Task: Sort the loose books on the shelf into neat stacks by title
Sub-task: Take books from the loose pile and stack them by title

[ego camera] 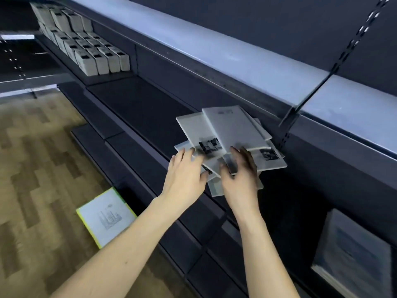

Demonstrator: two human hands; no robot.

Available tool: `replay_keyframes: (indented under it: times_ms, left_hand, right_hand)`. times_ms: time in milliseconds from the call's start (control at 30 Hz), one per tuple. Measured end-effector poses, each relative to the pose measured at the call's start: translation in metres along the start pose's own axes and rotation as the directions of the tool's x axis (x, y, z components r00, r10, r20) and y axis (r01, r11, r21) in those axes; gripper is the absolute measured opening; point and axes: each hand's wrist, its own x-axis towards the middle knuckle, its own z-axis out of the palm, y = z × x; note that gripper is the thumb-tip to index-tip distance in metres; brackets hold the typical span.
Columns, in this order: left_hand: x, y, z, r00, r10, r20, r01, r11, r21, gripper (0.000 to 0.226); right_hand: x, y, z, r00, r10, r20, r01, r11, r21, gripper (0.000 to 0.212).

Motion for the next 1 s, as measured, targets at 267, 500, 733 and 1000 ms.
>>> replay_keyframes:
  times_ms: [267, 500, 733, 1000]
  left_hand:
    - [0.046, -0.016, 0.006, 0.999, 0.04, -0.01, -0.041, 0.994, -0.104, 0.049]
    - [0.086, -0.032, 0.013, 0.986, 0.144, 0.086, -0.134, 0.985, -0.111, 0.048]
    - [0.114, -0.048, 0.02, 0.934, 0.351, 0.071, -0.334, 0.926, -0.176, 0.044]
    - [0.125, -0.056, 0.023, 0.873, 0.476, 0.109, -0.455, 0.873, -0.175, 0.057]
  right_hand:
    - [0.045, 0.005, 0.017, 0.995, 0.031, 0.093, -0.02, 0.992, -0.121, 0.085]
    - [0.054, 0.019, 0.037, 0.998, -0.02, -0.067, 0.003, 0.967, -0.254, 0.069]
    - [0.052, 0.009, 0.033, 0.988, 0.01, -0.155, -0.064, 0.935, -0.35, 0.052]
    - [0.022, -0.028, 0.035, 0.966, 0.158, -0.206, -0.219, 0.92, -0.324, 0.048]
